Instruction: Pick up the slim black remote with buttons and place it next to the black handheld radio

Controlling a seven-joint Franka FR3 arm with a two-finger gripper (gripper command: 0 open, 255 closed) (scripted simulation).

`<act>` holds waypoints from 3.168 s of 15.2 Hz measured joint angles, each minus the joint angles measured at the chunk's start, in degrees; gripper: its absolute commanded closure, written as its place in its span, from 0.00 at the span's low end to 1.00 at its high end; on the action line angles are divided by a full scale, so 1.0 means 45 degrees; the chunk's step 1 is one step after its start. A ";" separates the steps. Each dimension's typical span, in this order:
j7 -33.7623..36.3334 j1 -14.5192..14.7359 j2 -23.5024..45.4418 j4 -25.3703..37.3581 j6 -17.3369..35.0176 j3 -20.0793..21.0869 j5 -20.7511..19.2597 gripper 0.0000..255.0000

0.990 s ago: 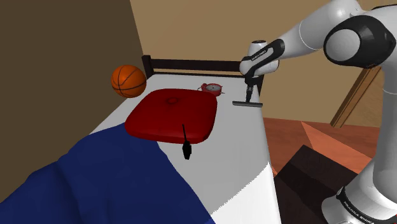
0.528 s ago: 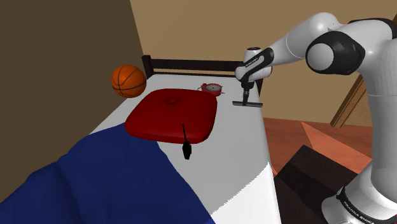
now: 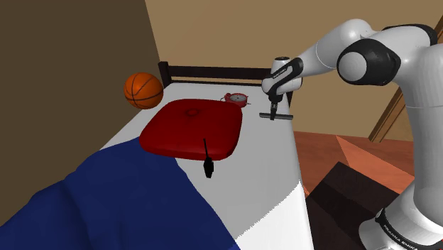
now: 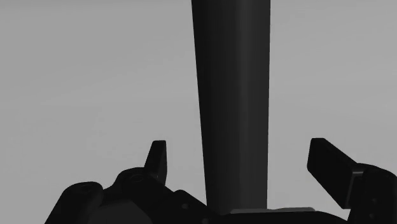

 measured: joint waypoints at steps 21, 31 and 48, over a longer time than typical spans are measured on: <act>0.0103 0.0121 -0.0851 0.0105 -0.0941 -0.0180 -0.0236 1.00; 0.0246 0.0239 -0.1700 0.0568 -0.2234 -0.0350 -0.0507 1.00; 0.0403 0.0313 -0.2701 0.2127 -0.4759 -0.0530 -0.0846 1.00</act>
